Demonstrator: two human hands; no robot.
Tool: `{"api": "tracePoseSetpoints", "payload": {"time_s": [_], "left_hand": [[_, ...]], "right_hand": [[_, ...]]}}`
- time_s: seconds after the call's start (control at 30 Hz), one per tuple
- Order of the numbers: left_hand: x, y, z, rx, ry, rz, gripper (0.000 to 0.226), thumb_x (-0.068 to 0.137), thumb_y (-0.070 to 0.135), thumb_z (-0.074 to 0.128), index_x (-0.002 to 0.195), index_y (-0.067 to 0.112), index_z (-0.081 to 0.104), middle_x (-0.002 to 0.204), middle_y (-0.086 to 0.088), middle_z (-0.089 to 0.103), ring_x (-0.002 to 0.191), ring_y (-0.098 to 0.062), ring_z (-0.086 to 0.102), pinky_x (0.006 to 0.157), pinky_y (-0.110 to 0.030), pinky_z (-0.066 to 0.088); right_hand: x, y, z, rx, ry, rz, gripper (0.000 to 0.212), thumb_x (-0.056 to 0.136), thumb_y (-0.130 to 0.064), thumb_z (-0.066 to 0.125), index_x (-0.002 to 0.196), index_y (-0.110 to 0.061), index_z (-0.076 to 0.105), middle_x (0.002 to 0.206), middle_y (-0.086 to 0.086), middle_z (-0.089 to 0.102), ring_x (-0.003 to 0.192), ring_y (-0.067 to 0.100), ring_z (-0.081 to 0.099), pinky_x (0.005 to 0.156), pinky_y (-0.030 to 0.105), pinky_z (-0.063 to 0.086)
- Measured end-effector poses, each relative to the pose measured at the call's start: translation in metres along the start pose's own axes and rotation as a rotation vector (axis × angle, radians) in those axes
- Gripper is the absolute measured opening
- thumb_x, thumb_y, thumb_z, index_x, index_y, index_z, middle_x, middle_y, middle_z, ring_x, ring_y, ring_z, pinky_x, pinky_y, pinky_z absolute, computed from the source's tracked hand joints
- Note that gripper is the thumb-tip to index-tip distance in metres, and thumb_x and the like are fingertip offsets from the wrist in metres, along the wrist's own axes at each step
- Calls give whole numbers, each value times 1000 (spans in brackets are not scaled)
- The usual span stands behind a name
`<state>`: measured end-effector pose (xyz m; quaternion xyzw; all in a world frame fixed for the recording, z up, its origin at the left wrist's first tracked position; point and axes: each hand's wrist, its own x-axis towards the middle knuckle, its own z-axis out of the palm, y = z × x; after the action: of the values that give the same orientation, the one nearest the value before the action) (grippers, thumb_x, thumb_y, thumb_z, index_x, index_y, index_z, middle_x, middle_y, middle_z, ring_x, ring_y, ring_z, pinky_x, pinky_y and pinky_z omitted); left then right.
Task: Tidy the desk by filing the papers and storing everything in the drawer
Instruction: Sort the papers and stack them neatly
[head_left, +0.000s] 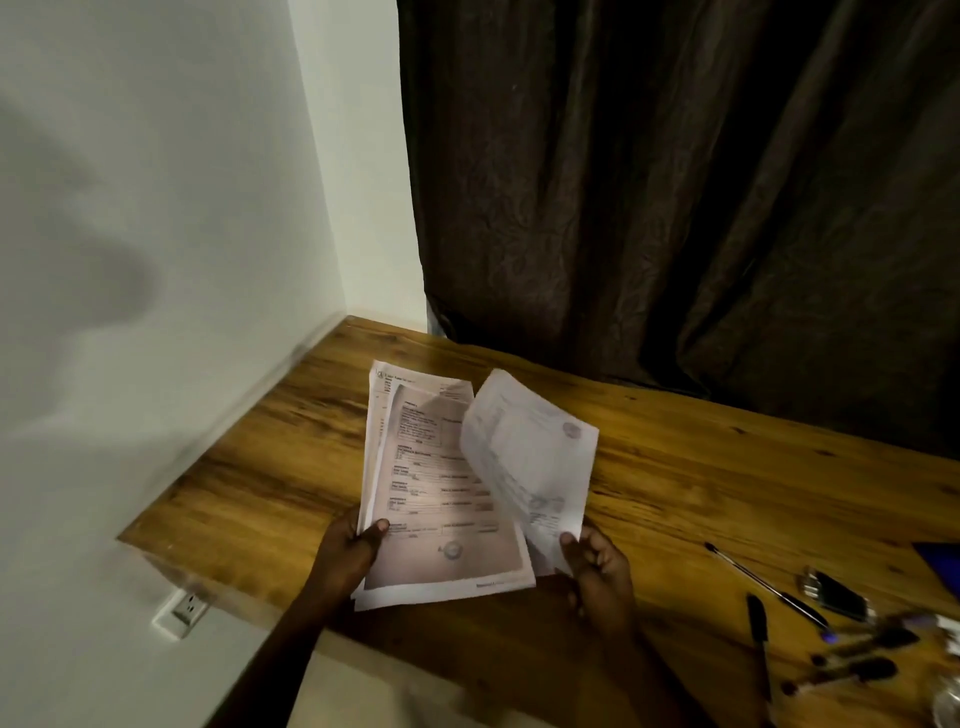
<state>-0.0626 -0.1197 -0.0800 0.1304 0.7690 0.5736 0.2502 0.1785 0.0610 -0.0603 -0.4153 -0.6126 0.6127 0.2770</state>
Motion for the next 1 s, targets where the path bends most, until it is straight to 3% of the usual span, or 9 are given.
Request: {"api": "tracePoseSetpoints", "payload": {"time_s": [0.23, 0.33, 0.4, 0.47, 0.53, 0.67, 0.77, 0.83, 1.0], "left_hand": [[-5, 2, 1, -14, 7, -1, 23, 96, 10, 59, 117, 13, 65, 108, -11, 70, 101, -29, 67, 88, -43, 56], [-7, 7, 1, -44, 0, -7, 23, 97, 15, 58, 119, 11, 65, 107, -10, 69, 102, -28, 66, 86, -38, 54], [-10, 9, 1, -64, -5, -23, 24, 97, 26, 57, 116, 12, 65, 104, -9, 70, 99, -26, 67, 83, -35, 55], [-12, 12, 0, -114, -20, -49, 32, 96, 41, 56, 110, 14, 68, 99, -6, 74, 92, -24, 71, 80, -36, 57], [-12, 16, -1, -197, -61, -80, 38, 95, 47, 55, 108, 15, 70, 97, -9, 76, 91, -29, 73, 82, -44, 58], [-11, 17, -2, -165, -102, -92, 37, 82, 44, 73, 109, 20, 67, 98, -5, 76, 87, -23, 74, 75, -39, 61], [-5, 9, -1, -33, -86, -49, 42, 82, 24, 77, 120, 11, 64, 109, -7, 72, 93, -23, 70, 78, -37, 59], [-2, 4, -3, 13, -45, -39, 32, 88, 15, 71, 118, 8, 63, 106, -7, 68, 93, -25, 67, 76, -32, 55], [-3, -2, -3, -113, 138, 16, 30, 92, 14, 66, 117, 0, 63, 106, -14, 69, 96, -30, 65, 86, -41, 53]], "right_hand": [[0, 4, 1, -69, -65, -29, 12, 95, -28, 60, 97, -20, 68, 73, 4, 73, 42, 13, 52, 38, 24, 40], [1, 17, 10, -266, -150, -99, 12, 92, -35, 63, 96, -29, 72, 86, -6, 76, 71, 8, 69, 59, 25, 55], [3, 25, 13, -341, -207, -107, 20, 88, -49, 63, 100, -36, 71, 99, -13, 74, 92, 6, 70, 78, 29, 59], [3, 27, 14, -350, -230, -97, 25, 83, -55, 61, 100, -39, 68, 104, -14, 73, 97, 6, 69, 82, 30, 60], [3, 23, 16, -354, -234, -95, 14, 86, -46, 64, 98, -39, 66, 104, -13, 73, 96, 7, 70, 83, 31, 60], [1, 20, 19, -339, -257, -96, 9, 90, -33, 66, 95, -40, 64, 98, -20, 69, 91, 0, 69, 78, 19, 58], [0, 19, 19, -328, -254, -112, 7, 88, -37, 66, 94, -40, 64, 94, -24, 68, 87, -11, 66, 72, 12, 55], [0, 18, 19, -287, -201, -111, 14, 85, -44, 65, 96, -36, 67, 97, -19, 70, 89, -3, 68, 75, 18, 58], [-4, 14, 19, -171, 134, -112, 12, 88, -42, 65, 97, -35, 64, 74, -1, 67, 62, 14, 63, 47, 17, 47]]}}
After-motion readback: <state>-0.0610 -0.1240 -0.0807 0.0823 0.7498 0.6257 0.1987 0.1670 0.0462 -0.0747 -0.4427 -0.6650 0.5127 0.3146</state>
